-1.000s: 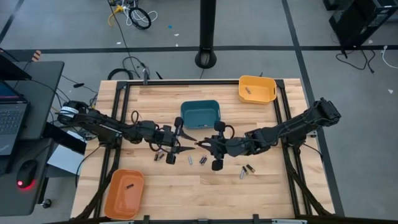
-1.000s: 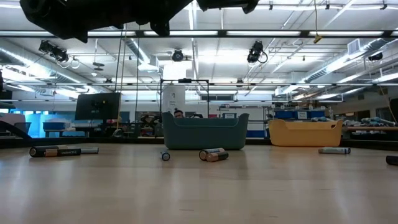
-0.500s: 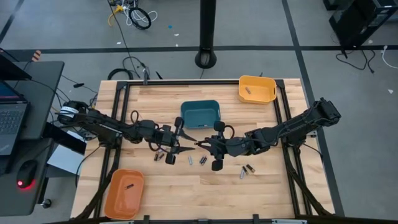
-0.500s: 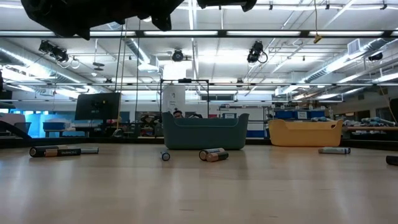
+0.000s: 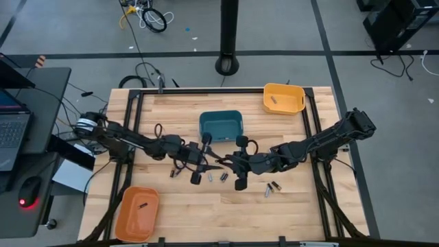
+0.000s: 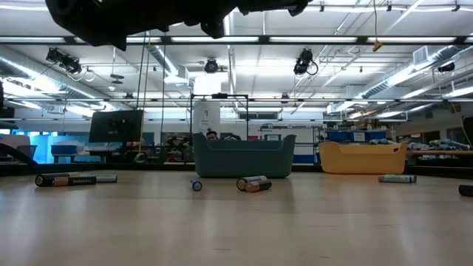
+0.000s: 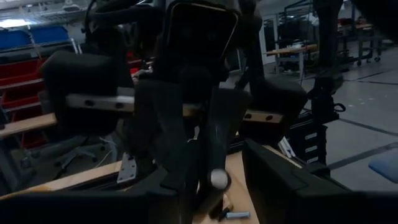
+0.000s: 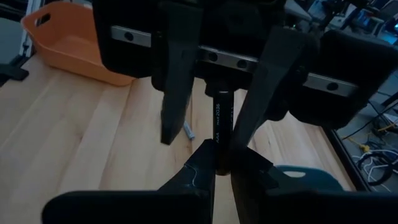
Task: Sort batteries
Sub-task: Put the small black battery into the orange bin
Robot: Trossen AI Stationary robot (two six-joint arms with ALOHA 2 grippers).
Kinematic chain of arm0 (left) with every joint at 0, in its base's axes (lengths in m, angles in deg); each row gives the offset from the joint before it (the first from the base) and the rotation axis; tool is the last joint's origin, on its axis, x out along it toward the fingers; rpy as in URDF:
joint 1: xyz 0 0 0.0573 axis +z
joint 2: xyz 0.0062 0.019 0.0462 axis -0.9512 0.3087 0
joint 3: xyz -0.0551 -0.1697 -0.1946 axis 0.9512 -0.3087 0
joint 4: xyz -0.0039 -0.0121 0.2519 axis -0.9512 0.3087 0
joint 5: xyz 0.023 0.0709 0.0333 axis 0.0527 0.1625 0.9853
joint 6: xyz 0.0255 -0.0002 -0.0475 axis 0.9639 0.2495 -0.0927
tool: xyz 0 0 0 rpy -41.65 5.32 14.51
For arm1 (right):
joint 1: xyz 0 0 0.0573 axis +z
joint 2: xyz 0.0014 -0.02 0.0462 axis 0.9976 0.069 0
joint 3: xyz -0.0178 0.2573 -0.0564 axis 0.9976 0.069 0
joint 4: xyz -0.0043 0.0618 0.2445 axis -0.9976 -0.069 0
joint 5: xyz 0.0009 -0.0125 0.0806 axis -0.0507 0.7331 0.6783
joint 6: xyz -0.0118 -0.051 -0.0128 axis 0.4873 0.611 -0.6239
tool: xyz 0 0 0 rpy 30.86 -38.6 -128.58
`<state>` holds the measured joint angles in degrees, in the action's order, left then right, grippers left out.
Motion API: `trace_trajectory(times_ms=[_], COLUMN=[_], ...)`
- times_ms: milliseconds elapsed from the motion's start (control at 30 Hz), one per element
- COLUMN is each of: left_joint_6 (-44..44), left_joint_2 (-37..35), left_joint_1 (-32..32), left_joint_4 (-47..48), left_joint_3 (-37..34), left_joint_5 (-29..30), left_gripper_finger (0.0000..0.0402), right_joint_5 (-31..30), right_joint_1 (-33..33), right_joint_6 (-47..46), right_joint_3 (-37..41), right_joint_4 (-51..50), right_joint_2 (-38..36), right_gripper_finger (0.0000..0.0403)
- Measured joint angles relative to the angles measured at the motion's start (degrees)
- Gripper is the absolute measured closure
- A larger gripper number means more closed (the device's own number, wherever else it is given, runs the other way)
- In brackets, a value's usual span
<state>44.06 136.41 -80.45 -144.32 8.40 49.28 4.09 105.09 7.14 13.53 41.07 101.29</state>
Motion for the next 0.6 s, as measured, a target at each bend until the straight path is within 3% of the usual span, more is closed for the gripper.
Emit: trace_trajectory(times_ms=[333,600], left_joint_6=[1.7,4.4], left_joint_2=[0.4,0.4], left_joint_1=[0.0,0.0], left_joint_4=[0.5,-0.5], left_joint_3=[0.7,-0.3], left_joint_5=[-1.8,-1.9], left_gripper_finger=[0.0277,0.0352], right_joint_5=[0.0,-0.4], right_joint_1=[0.0,1.1], right_joint_6=[0.1,1.1], right_joint_3=[0.0,0.0], right_joint_4=[0.6,2.0], right_joint_2=[0.0,0.2], right_gripper_finger=[0.036,0.036])
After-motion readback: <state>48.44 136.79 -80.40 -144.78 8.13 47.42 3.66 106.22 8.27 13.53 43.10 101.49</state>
